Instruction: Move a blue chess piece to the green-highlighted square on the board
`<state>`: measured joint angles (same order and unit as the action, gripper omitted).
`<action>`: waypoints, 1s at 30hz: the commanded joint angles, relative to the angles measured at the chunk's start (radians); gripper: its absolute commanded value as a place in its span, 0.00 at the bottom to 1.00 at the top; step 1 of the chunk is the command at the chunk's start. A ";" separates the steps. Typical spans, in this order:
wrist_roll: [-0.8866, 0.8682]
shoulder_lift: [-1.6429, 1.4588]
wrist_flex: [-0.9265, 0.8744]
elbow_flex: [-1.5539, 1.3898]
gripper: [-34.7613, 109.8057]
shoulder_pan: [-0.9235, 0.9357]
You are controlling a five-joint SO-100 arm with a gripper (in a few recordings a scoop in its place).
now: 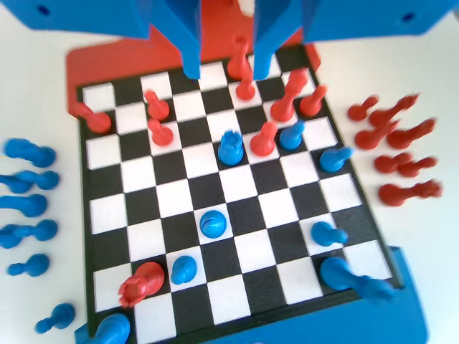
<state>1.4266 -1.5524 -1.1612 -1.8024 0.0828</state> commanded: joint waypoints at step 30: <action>0.305 -1.177 -0.543 -0.199 0.25 -0.106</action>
<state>1.6997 -2.6277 -1.6889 -1.9666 -0.0123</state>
